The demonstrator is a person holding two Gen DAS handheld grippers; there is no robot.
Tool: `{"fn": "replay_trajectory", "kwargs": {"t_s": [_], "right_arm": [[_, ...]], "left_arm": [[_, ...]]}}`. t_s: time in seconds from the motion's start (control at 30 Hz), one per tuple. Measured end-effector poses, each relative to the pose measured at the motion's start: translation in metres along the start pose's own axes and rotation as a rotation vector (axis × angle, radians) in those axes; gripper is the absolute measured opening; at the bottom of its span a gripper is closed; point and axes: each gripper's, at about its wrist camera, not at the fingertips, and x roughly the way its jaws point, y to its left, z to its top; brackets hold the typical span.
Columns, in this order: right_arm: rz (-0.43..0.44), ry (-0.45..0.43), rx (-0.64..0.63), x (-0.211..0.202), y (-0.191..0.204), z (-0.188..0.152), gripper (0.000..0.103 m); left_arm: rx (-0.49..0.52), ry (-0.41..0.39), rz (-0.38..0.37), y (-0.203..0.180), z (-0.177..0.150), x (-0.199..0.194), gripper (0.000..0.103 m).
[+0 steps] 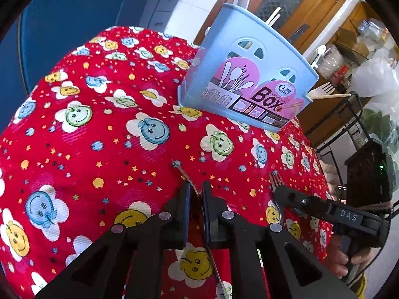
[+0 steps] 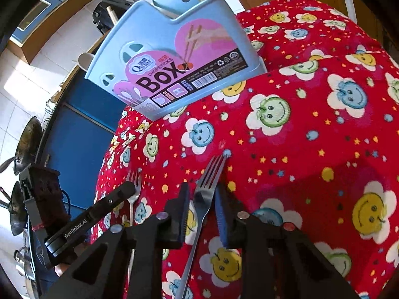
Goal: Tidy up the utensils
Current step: 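Lift both forks and carry both tools over the blue holder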
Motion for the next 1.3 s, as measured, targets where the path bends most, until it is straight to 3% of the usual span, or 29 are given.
{"fn": "replay_trajectory", "kwargs": {"t_s": [0.17,0.33,0.43,0.87,1.3], "right_arm": [[-0.003,0.013,-0.014,0.004,0.003,0.002,0.008],[0.009,-0.001,-0.035,-0.002,0.009,-0.001,0.007],[-0.001,-0.032,-0.067,-0.008,0.018,-0.004,0.006],[-0.027,-0.240,-0.196,-0.066,0.051,-0.012,0.003],[-0.061,-0.396,-0.269,-0.114,0.076,-0.001,0.003]], "left_arm": [[-0.011,0.044,-0.019,0.002,0.005,0.008,0.012],[-0.016,0.040,-0.025,0.000,0.006,0.007,0.010],[-0.030,0.028,-0.075,-0.002,0.003,0.000,0.008],[0.051,-0.159,-0.138,-0.035,0.006,-0.055,0.003],[0.100,-0.288,-0.182,-0.058,0.027,-0.093,0.001]]}}
